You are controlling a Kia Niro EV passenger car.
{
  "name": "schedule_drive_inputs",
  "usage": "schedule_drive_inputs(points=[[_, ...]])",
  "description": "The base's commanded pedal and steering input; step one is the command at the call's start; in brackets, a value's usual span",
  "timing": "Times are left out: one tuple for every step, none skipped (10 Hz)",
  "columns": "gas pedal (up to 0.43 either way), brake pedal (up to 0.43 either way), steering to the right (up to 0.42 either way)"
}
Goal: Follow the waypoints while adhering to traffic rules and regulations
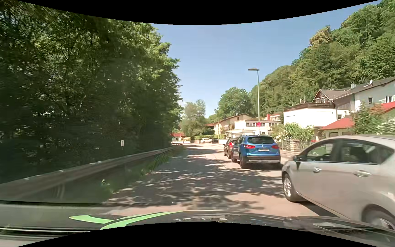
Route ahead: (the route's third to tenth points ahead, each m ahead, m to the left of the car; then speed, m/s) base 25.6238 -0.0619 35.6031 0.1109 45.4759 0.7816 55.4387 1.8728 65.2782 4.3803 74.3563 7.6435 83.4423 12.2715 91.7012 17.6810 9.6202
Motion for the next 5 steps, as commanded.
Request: schedule_drive_inputs(points=[[0.067, 0.0, 0.005], [0.067, 0.0, 0.005], [0.067, 0.0, 0.004], [0.067, 0.0, 0.004], [0.067, 0.0, 0.004]])
